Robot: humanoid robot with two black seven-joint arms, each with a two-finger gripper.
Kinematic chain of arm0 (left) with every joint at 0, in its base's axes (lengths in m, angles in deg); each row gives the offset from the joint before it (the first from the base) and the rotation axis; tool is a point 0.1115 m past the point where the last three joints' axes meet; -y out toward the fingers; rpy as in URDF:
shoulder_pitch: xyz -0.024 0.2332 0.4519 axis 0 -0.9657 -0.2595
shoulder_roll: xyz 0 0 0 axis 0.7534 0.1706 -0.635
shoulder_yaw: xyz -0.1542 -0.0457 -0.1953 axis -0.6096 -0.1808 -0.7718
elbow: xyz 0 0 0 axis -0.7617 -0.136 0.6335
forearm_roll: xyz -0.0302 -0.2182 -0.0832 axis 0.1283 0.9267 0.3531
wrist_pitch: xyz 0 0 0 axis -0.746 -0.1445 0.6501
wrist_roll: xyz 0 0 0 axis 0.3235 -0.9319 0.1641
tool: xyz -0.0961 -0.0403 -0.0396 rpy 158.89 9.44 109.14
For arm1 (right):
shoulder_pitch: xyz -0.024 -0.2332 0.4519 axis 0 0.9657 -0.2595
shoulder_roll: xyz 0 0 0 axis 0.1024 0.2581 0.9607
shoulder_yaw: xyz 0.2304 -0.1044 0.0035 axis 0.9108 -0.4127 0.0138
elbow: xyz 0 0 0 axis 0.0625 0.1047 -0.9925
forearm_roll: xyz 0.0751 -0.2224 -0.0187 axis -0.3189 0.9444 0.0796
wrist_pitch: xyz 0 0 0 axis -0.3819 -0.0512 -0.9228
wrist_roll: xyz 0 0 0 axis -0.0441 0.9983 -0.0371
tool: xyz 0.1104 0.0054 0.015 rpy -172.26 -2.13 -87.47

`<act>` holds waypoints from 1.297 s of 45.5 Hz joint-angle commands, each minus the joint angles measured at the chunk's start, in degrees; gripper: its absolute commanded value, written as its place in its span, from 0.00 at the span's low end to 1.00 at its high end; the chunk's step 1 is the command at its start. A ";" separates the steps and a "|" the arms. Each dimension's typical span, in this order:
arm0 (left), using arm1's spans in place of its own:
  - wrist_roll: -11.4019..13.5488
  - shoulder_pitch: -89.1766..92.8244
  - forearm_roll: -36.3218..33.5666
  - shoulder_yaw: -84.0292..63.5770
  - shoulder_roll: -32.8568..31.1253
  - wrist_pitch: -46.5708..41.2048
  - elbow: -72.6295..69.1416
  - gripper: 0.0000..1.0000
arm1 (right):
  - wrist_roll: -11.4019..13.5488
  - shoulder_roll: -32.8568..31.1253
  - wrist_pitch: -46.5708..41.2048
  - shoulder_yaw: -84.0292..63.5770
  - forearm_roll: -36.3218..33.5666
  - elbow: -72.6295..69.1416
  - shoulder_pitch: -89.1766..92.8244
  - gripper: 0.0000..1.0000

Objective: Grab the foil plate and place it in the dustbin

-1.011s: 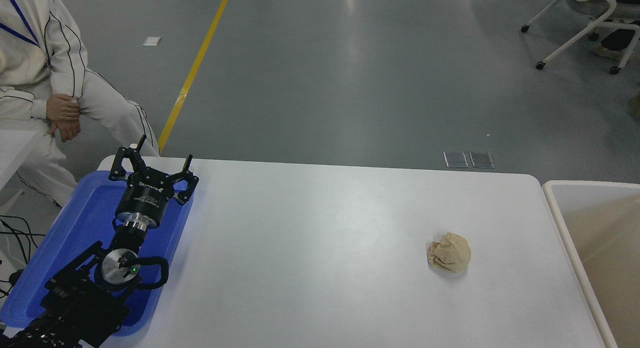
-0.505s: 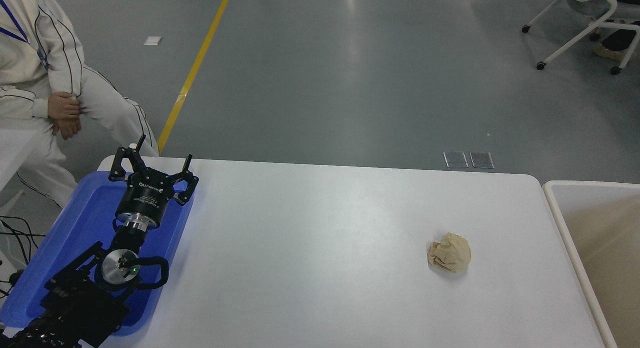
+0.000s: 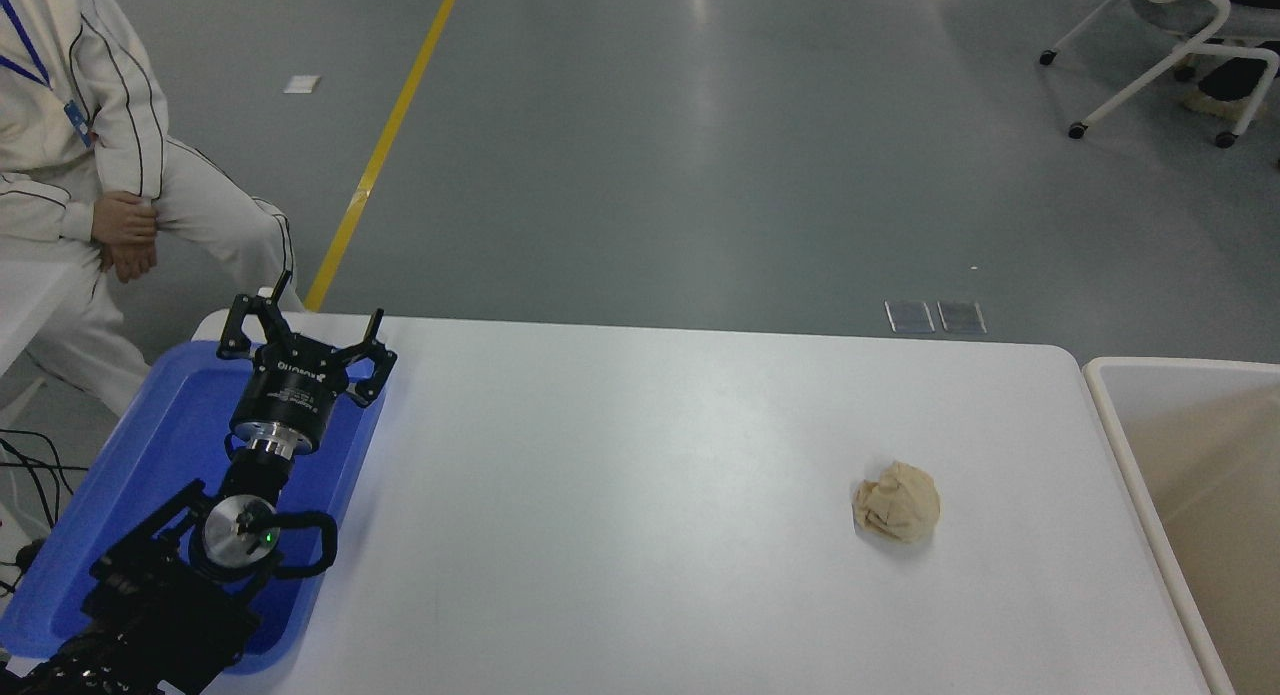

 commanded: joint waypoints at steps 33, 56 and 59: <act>0.00 0.01 0.01 0.08 0.01 0.00 0.00 1.00 | -0.10 31.62 -29.84 -21.64 -0.31 -15.70 -40.89 1.00; 0.00 0.01 0.01 0.00 0.01 0.00 0.00 1.00 | -0.01 37.52 -29.84 -13.90 -2.15 -15.79 -41.94 1.00; 0.00 0.01 0.01 0.08 0.01 0.00 0.00 1.00 | -0.10 37.52 -29.84 -14.08 -2.15 -15.88 -42.56 1.00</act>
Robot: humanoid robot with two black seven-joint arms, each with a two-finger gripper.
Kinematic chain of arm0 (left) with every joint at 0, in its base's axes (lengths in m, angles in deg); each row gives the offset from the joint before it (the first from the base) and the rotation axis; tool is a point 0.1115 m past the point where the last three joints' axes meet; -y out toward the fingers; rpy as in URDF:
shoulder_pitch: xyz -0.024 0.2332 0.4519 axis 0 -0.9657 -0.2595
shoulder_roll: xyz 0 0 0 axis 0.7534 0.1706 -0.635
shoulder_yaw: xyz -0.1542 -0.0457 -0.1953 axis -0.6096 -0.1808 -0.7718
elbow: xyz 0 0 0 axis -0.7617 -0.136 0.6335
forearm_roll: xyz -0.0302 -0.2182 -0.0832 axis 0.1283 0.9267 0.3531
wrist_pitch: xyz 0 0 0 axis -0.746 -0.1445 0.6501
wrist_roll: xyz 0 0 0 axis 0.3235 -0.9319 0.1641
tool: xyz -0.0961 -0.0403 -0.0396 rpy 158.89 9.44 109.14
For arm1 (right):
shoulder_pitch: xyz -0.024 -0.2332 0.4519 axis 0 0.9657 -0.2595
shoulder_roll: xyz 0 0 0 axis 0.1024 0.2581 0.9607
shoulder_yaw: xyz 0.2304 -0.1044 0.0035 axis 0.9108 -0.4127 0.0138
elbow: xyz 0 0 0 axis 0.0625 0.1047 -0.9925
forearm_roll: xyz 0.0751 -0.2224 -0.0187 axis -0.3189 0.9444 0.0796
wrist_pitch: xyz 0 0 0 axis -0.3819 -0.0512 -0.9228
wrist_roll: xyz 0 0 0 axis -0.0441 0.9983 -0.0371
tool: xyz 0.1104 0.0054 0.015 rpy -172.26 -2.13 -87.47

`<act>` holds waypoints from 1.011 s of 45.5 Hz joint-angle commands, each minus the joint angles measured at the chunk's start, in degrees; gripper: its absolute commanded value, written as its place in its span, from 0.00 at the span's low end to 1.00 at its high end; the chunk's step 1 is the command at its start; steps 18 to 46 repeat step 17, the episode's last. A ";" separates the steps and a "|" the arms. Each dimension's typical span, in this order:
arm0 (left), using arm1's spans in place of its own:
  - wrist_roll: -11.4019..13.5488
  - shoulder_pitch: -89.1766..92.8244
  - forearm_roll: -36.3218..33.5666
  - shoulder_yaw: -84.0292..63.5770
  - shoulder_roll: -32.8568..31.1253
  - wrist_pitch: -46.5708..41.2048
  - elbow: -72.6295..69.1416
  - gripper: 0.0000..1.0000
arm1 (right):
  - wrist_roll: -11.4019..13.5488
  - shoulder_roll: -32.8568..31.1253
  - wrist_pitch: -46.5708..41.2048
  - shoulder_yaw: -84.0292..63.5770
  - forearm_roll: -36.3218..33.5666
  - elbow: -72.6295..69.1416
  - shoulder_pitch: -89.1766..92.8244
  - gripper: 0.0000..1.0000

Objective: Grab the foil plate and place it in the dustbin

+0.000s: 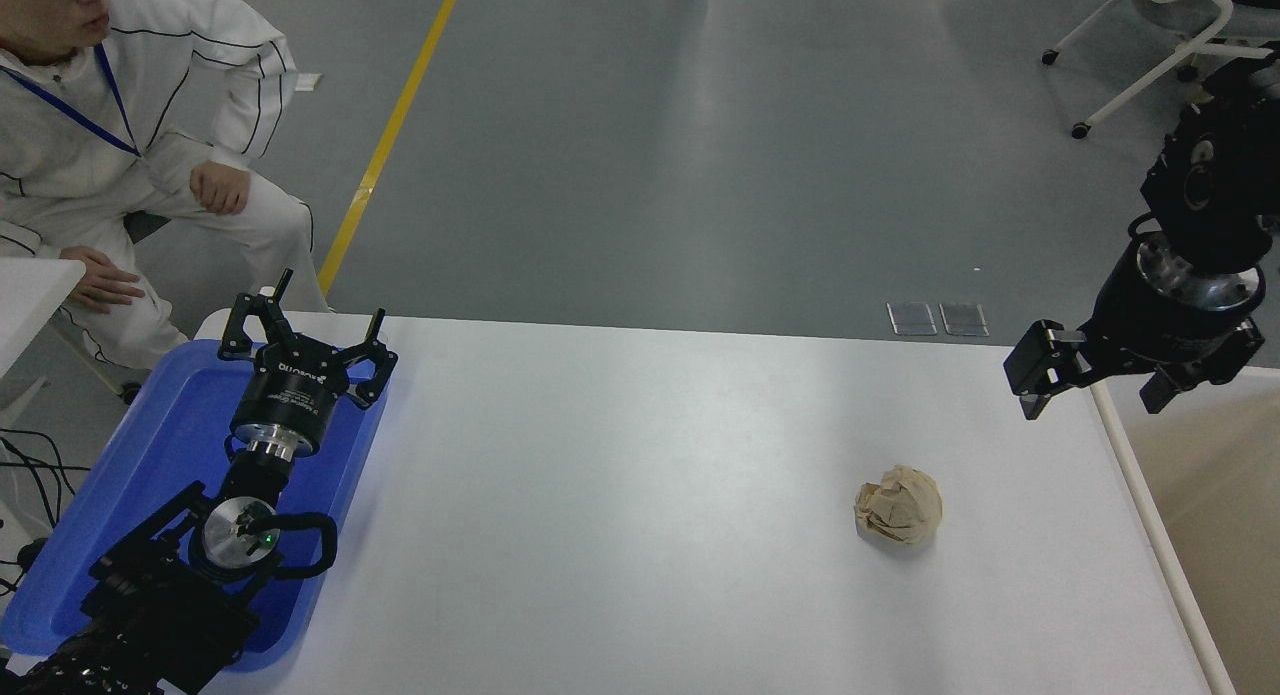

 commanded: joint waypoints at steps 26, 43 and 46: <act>0.01 0.00 0.00 0.01 0.00 0.00 0.00 1.00 | 0.00 0.35 -0.11 -1.51 -0.61 0.17 -1.84 1.00; 0.01 0.00 0.00 0.01 0.00 0.00 0.00 1.00 | 0.00 0.35 -0.11 -1.51 -0.61 0.17 -1.84 1.00; 0.01 0.00 0.00 0.01 0.00 0.00 0.00 1.00 | 0.00 0.35 -0.11 -1.51 -0.61 0.17 -1.84 1.00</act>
